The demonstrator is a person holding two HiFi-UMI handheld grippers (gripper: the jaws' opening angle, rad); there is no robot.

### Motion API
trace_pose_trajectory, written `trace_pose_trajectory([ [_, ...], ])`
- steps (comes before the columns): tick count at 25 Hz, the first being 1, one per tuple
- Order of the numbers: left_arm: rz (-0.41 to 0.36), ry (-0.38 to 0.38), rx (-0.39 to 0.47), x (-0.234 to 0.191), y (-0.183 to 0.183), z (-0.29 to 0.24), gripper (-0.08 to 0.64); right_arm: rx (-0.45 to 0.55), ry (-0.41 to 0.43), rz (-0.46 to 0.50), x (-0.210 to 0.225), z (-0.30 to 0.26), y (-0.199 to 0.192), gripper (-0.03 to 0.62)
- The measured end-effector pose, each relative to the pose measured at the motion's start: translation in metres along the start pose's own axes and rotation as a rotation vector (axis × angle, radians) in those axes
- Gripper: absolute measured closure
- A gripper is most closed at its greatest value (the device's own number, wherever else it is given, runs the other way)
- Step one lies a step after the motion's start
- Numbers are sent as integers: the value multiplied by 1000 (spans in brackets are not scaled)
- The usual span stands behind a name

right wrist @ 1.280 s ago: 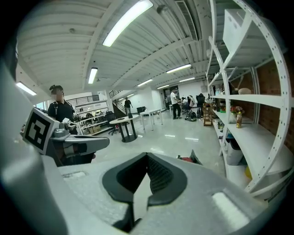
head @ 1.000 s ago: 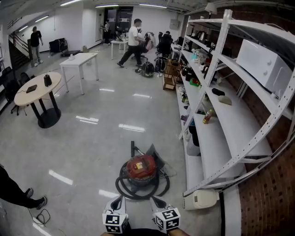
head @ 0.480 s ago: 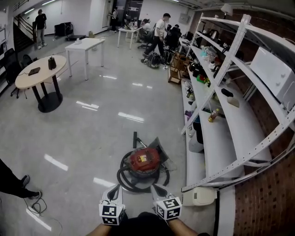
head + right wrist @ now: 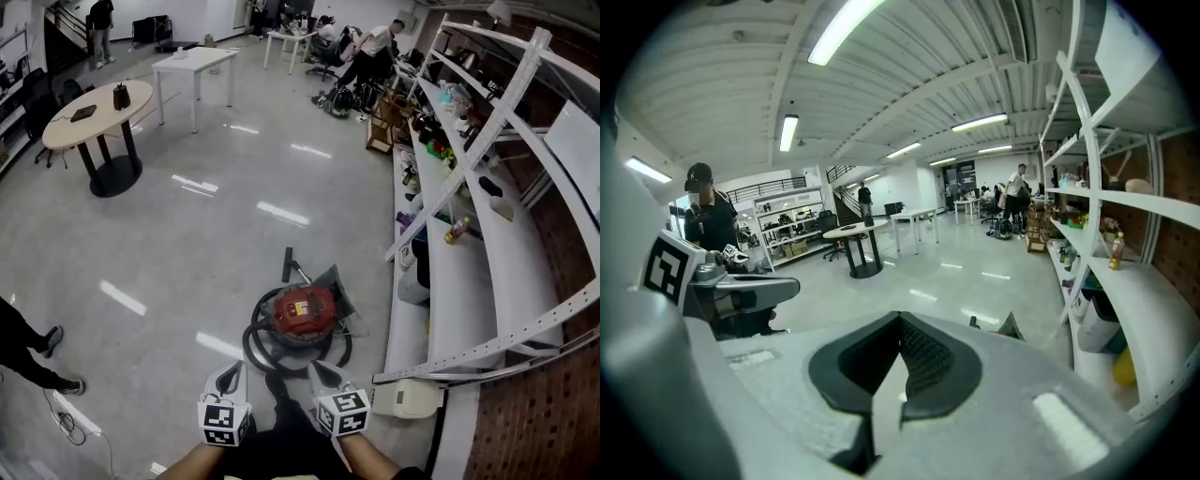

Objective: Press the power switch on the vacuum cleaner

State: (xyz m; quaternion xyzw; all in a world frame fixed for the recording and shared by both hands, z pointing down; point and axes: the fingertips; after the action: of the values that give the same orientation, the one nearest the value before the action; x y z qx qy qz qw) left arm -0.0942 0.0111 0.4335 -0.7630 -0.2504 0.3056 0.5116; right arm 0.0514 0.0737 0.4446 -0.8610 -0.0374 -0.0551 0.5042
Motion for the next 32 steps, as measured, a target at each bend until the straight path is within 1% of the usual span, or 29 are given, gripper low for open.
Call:
trace_pose_trajectory([
  [3, -10, 23, -10, -5, -6, -21, 543, -20, 22, -1, 17, -22, 1, 600],
  [7, -9, 63, -35, -11, -6, -65, 543, -57, 45, -6, 50, -63, 1, 600],
  [9, -8, 82, -49, -13, -12, -87, 543, -93, 53, -8, 66, -82, -3, 600],
  [14, 1, 116, -114, -18, -33, -143, 543, -190, 67, -14, 103, -135, -21, 600],
  [19, 12, 147, -152, -32, -58, -202, 543, -288, 82, 3, 134, -200, -48, 600],
  [24, 66, 173, -187, -50, -87, -244, 543, -397, 100, 22, 153, -250, -79, 600],
  [28, 82, 201, -234, -75, -120, -278, 545, -458, 96, 20, 165, -291, -107, 600],
  [32, 114, 223, -299, -86, -158, -301, 545, -537, 92, 21, 176, -322, -139, 600],
])
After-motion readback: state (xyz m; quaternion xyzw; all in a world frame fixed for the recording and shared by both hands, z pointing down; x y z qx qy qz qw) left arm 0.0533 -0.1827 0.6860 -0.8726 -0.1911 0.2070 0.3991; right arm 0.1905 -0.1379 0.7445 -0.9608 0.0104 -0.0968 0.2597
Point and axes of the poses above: the fingertips, and each gripper's own axes: z backward along the fingers, x to its right, y out of its top, and after that the axes turned 3 degrees about x, right-handed
